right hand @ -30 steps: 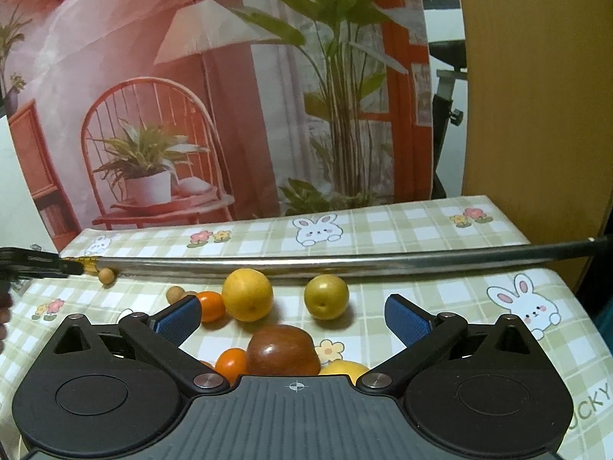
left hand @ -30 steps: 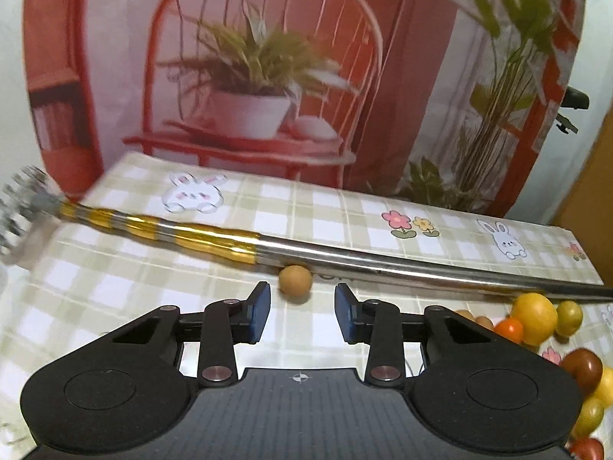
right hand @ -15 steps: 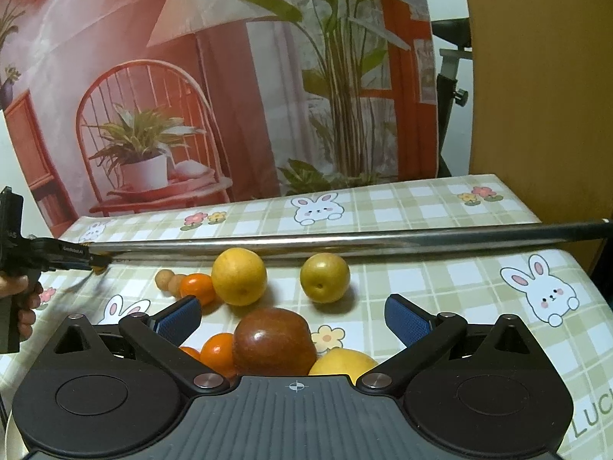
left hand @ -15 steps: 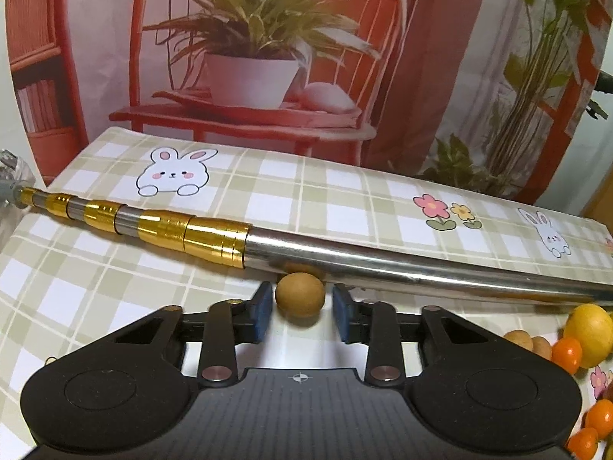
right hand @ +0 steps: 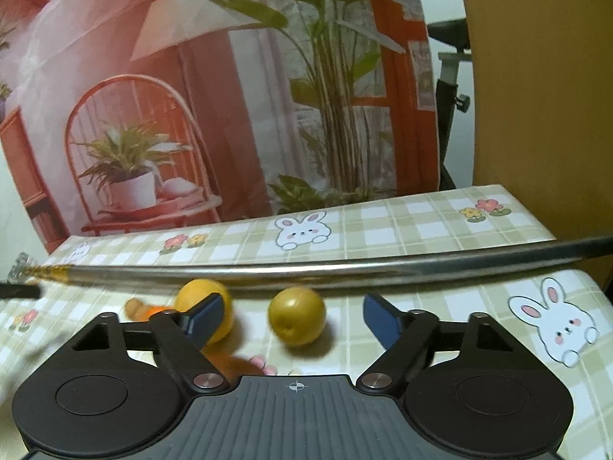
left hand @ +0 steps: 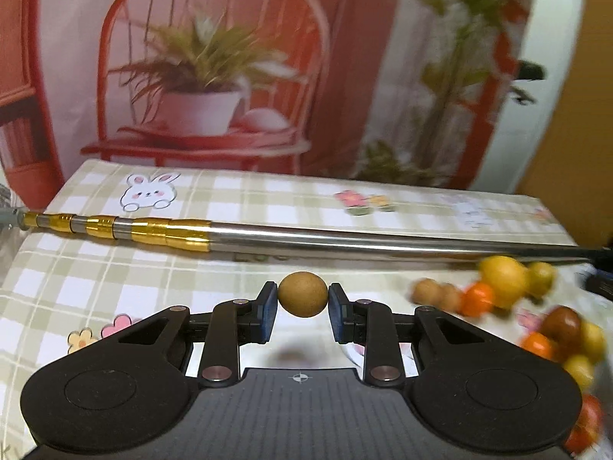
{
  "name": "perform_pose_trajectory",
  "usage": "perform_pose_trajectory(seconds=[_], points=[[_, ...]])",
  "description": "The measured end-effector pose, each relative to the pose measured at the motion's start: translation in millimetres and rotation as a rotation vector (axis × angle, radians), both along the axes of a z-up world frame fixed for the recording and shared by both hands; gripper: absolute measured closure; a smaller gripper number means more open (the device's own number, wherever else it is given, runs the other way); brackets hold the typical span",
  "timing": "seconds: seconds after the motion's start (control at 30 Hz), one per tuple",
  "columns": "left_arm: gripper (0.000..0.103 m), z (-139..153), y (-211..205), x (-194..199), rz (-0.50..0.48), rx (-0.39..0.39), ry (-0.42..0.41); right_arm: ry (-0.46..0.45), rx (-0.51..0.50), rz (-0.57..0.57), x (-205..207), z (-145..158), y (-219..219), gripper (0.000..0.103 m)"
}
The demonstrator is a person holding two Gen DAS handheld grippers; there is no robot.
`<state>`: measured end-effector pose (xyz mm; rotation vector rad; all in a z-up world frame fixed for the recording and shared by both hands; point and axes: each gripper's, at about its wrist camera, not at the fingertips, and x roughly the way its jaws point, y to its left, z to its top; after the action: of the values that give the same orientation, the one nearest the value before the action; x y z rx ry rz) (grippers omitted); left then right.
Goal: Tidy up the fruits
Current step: 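Grasp the yellow pear with the right tool while the left tool holds the brown fruit, then carry the brown fruit and yellow pear into the white plate and open both tools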
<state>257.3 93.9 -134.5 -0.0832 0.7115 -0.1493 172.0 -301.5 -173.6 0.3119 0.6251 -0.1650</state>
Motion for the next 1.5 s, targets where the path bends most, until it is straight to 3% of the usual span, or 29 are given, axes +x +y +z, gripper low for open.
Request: perform_pose_trajectory(seconds=[0.2,0.27,0.43,0.6,0.93,1.1,1.5], points=[[0.073,22,-9,-46,-0.048,-0.067,-0.049,0.111,0.078,0.013,42,-26,-17,0.039],[0.073,26,-10,-59,-0.050,-0.089,-0.057,0.146,0.112,0.007,51,-31,-19,0.050],[0.073,23,-8,-78,-0.041,-0.142,-0.046,0.192,0.134,0.000,62,-36,-19,0.060],[0.073,20,-11,-96,-0.033,-0.109,-0.050,0.207,0.111,0.007,61,-33,-12,0.060],[0.073,18,-19,-121,-0.043,-0.125,-0.018,0.067,0.113,0.045,15,16,14,0.061],[0.073,16,-20,-133,-0.026,-0.189,0.018,0.001,0.123,0.114,-17,45,48,0.061],[0.073,36,-26,-175,-0.034,-0.164,-0.013,-0.088,0.170,0.167,-92,89,101,0.060]])
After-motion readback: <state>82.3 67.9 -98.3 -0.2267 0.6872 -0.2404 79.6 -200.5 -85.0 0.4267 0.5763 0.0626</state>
